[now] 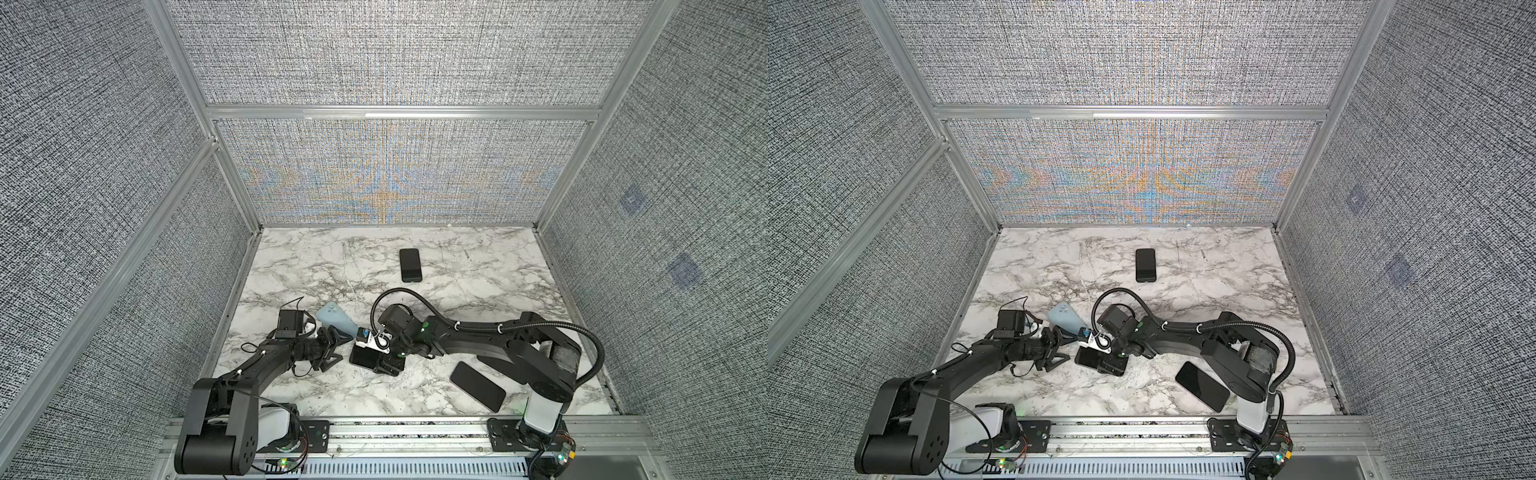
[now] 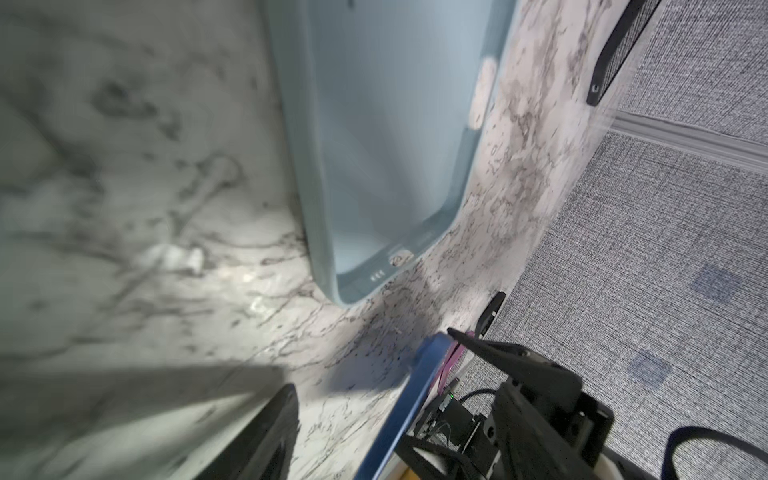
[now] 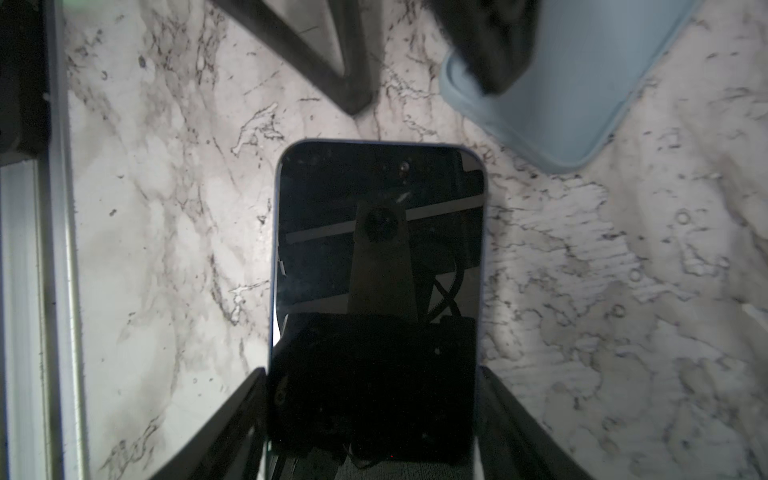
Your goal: Put the phone into the phone case
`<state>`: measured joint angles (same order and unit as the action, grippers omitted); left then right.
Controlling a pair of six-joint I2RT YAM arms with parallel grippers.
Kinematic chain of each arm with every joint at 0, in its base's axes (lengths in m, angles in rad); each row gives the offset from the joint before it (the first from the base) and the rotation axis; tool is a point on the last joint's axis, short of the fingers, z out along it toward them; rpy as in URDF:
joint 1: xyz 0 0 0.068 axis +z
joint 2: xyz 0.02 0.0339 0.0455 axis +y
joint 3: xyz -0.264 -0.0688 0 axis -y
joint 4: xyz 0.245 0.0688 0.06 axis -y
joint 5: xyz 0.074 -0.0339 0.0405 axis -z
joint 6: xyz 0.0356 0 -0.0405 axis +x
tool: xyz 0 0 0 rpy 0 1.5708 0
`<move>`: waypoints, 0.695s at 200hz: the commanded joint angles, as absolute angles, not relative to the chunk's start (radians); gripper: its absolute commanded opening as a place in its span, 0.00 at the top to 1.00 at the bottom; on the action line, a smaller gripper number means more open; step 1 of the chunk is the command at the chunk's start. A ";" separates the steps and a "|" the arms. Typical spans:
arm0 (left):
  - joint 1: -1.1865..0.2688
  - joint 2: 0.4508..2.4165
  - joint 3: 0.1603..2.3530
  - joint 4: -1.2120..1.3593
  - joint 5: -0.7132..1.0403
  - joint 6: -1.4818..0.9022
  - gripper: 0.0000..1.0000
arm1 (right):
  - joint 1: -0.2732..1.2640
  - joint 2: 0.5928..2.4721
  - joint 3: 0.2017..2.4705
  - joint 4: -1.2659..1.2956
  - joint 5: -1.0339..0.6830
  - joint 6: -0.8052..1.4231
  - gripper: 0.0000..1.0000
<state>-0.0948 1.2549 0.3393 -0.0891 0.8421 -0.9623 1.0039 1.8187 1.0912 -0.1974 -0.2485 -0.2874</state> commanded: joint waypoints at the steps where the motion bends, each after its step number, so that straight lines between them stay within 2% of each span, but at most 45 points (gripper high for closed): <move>1: -0.125 1.285 0.324 0.143 0.907 -1.044 0.32 | 0.986 1.809 1.103 -0.151 -0.273 -0.291 0.34; 71: -0.183 1.301 0.347 0.238 0.945 -1.027 0.49 | 0.951 1.816 1.114 -0.130 -0.293 -0.299 0.34; 113: -0.183 1.297 0.354 0.208 0.933 -0.997 0.66 | 0.949 1.824 1.117 -0.127 -0.296 -0.296 0.34; 139: -0.183 1.304 0.353 0.202 0.929 -0.984 0.73 | 0.946 1.825 1.124 -0.133 -0.296 -0.298 0.34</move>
